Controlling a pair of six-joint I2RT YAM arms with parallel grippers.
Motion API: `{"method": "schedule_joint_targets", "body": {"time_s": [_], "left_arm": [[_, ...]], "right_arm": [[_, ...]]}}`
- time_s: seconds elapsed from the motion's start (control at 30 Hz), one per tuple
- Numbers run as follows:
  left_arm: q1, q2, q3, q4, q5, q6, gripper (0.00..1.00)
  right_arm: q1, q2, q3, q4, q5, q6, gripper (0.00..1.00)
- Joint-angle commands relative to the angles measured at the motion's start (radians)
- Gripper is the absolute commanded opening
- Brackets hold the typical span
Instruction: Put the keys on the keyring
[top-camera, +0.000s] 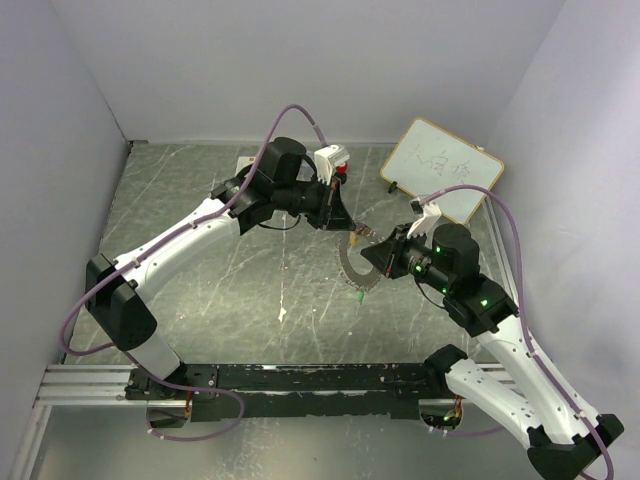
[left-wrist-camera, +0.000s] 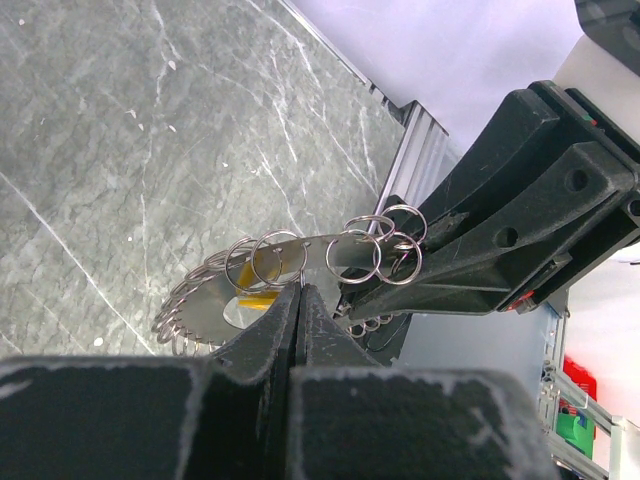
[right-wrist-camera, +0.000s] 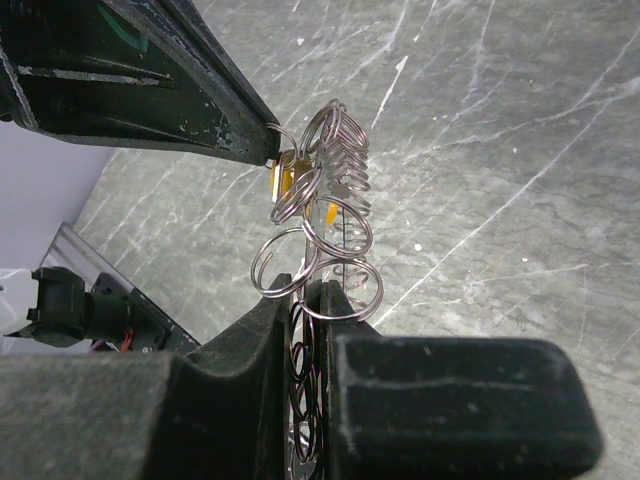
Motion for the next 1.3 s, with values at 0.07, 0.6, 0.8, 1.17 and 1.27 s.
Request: {"method": "schedule_joint_targets", "body": {"time_s": [0.07,0.6,0.8,1.17,1.27], "left_arm": [[-0.008,0.008,0.031,0.006,0.009,-0.011,0.07],[-0.009,0.013,0.035,0.017,0.028,-0.014,0.07],[-0.013,0.014,0.036,0.024,0.033,-0.015,0.07],[-0.018,0.024,0.041,0.019,0.027,-0.013,0.07],[-0.018,0.027,0.045,0.011,0.018,-0.013,0.07]], "right_arm": [[0.007,-0.018,0.002,0.016,0.006,-0.006,0.0],[0.007,-0.017,0.002,0.014,0.004,-0.006,0.0],[0.007,-0.018,0.001,0.014,0.004,-0.006,0.0],[0.008,-0.021,0.002,0.009,0.007,-0.008,0.0],[0.008,-0.021,0.003,0.006,0.007,-0.008,0.0]]}}
